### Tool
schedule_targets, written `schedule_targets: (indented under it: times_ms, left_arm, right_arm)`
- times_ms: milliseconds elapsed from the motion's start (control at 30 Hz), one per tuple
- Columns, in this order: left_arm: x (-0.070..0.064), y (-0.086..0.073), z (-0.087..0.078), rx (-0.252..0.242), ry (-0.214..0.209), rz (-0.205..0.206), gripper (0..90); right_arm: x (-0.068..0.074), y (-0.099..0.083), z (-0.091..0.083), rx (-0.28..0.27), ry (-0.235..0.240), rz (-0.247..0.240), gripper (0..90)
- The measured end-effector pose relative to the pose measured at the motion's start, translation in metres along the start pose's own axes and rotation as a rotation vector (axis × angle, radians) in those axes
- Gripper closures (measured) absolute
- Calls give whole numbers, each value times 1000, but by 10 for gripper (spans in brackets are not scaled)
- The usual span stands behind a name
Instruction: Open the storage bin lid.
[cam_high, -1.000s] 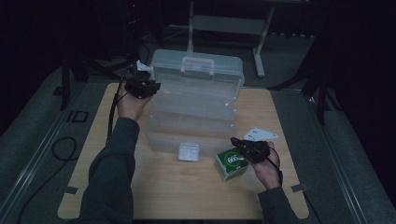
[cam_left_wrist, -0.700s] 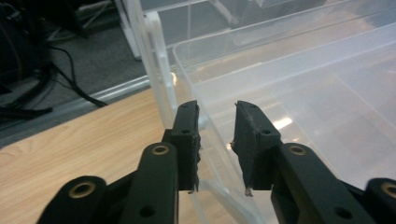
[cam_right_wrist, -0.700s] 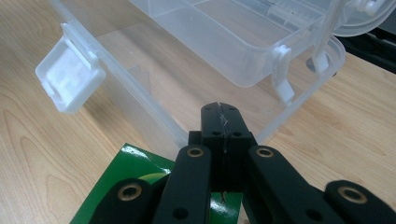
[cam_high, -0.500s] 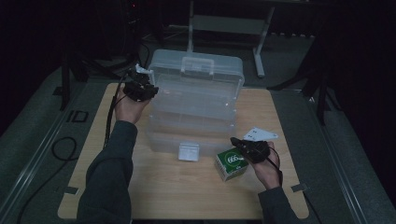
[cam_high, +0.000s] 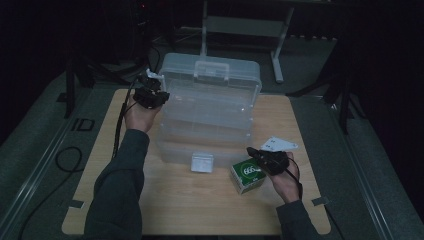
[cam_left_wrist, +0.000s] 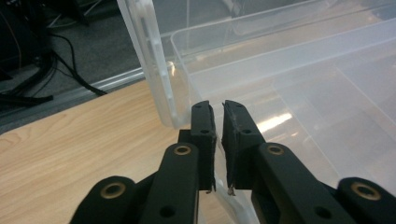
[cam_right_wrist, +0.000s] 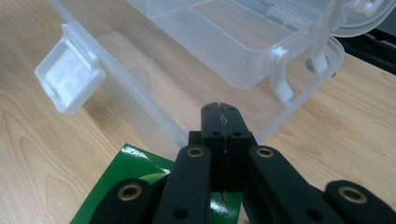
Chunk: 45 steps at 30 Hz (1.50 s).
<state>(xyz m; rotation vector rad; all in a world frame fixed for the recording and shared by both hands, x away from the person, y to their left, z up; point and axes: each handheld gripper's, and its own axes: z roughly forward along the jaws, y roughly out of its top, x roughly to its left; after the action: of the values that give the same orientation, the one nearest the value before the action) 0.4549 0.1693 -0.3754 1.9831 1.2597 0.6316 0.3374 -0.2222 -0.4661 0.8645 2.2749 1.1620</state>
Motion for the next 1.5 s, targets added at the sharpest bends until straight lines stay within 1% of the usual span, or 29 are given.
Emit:
schedule_targets:
  times_ms: [267, 467, 633, 967, 1133, 1167, 1233, 1267, 1333, 1367, 1400, 1433, 1467, 1500]
  left_arm:
    - [-1, 3, 2, -8, 20, -10, 856]
    - [-1, 6, 4, -24, 29, -21, 859]
    - [-1, 8, 7, -37, 37, -22, 862]
    - [3, 13, 14, -80, 45, -52, 865]
    - [7, 17, 15, -100, 60, -76, 865]
    - [8, 18, 15, -100, 61, -79, 866]
    - [8, 23, 15, -94, 54, -67, 879]
    - [7, 26, 15, -89, 63, -54, 883]
    - [8, 28, 18, -73, 56, -50, 891]
    - [8, 28, 20, -61, 57, -49, 891]
    - [9, 27, 22, -66, 51, -50, 892]
    - [9, 26, 24, -44, 46, -59, 900]
    - [9, 24, 24, -51, 47, -53, 900]
    - [9, 22, 24, -55, 44, -55, 900]
  right_arm:
    - [0, 0, 0, 0, -1, 0, 900]
    - [0, 0, 0, 0, 2, 1, 900]
    - [0, 0, 0, 2, -1, -2, 900]
    - [-1, 0, 0, 0, 2, -3, 900]
    - [0, 0, 0, 5, -1, -10, 900]
    - [0, 1, 0, 5, -1, -11, 900]
    - [0, 0, 0, 6, 0, -9, 900]
    - [0, 0, 0, 5, 2, -8, 900]
    - [0, 0, 0, 5, 3, -6, 900]
    - [0, 0, 0, 6, 3, -8, 900]
    - [0, 0, 0, 6, 3, -7, 900]
    - [0, 0, 0, 5, 4, -6, 900]
    - [0, 0, 1, 12, 1, -6, 900]
    - [-1, 1, 1, 9, 3, -7, 900]
